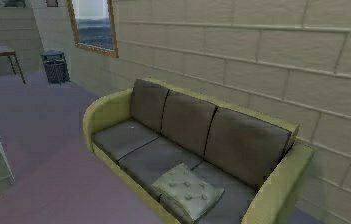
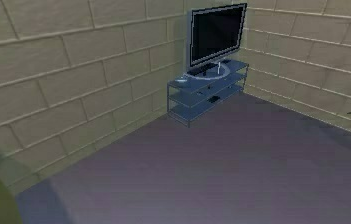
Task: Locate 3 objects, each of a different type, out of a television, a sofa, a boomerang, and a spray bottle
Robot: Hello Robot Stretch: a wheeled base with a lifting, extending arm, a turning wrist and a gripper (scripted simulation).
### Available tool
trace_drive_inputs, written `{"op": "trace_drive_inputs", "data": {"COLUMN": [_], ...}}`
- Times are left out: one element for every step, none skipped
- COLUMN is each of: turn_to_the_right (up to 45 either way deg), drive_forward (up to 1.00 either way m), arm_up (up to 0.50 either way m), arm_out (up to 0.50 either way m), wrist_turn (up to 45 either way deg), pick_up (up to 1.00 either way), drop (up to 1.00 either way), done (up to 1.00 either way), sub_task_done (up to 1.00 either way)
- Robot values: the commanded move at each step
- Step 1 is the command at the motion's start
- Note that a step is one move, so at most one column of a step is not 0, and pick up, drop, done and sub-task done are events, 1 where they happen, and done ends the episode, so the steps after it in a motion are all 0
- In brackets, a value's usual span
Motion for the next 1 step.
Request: {"op": "trace_drive_inputs", "data": {"turn_to_the_right": [0.0], "drive_forward": [0.0], "arm_up": [0.0], "arm_out": [0.0], "wrist_turn": [0.0], "pick_up": [0.0], "drop": [0.0], "done": [0.0], "sub_task_done": [1.0]}}
